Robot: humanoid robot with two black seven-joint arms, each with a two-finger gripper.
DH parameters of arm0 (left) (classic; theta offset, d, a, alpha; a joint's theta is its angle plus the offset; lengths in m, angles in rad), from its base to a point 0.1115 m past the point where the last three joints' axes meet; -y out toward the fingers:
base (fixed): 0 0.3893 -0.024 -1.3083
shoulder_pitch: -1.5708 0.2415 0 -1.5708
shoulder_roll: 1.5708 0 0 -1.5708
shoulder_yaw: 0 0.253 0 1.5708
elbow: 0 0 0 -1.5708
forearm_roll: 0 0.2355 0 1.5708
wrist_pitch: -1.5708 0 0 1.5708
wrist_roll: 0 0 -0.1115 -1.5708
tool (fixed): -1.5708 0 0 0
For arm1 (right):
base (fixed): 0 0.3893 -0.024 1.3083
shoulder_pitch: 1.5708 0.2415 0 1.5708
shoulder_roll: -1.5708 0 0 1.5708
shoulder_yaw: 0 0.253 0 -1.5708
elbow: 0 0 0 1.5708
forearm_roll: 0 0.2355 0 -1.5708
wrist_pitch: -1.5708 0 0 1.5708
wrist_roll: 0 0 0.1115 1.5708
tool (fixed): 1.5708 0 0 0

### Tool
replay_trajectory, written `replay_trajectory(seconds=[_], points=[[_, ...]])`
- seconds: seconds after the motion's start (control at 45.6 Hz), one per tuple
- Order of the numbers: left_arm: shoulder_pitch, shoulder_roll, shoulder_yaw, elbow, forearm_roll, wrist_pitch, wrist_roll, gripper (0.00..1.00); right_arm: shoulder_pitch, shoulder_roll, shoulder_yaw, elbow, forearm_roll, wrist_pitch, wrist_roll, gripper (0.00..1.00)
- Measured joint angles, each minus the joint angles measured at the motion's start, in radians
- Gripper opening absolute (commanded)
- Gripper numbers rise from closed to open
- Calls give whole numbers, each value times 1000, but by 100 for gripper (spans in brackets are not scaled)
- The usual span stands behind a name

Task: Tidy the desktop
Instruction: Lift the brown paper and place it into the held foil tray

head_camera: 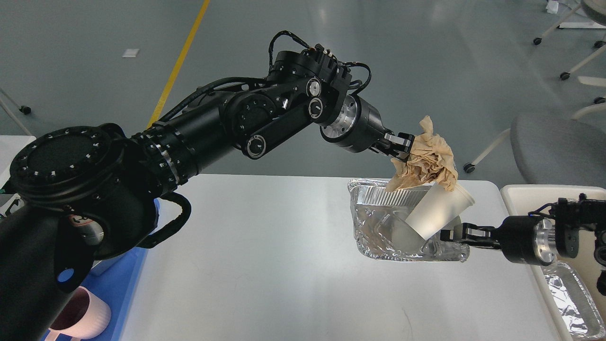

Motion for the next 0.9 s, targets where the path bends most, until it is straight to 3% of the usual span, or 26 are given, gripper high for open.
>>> replay_trajectory(seconds=[0.636, 0.899], points=[[13, 24, 21, -11, -6, -126, 1, 0, 1, 2, 0, -17, 1, -1, -1, 0], [40, 62, 48, -12, -3, -134, 2, 1, 17, 19, 0, -39, 2, -2, -2, 0]])
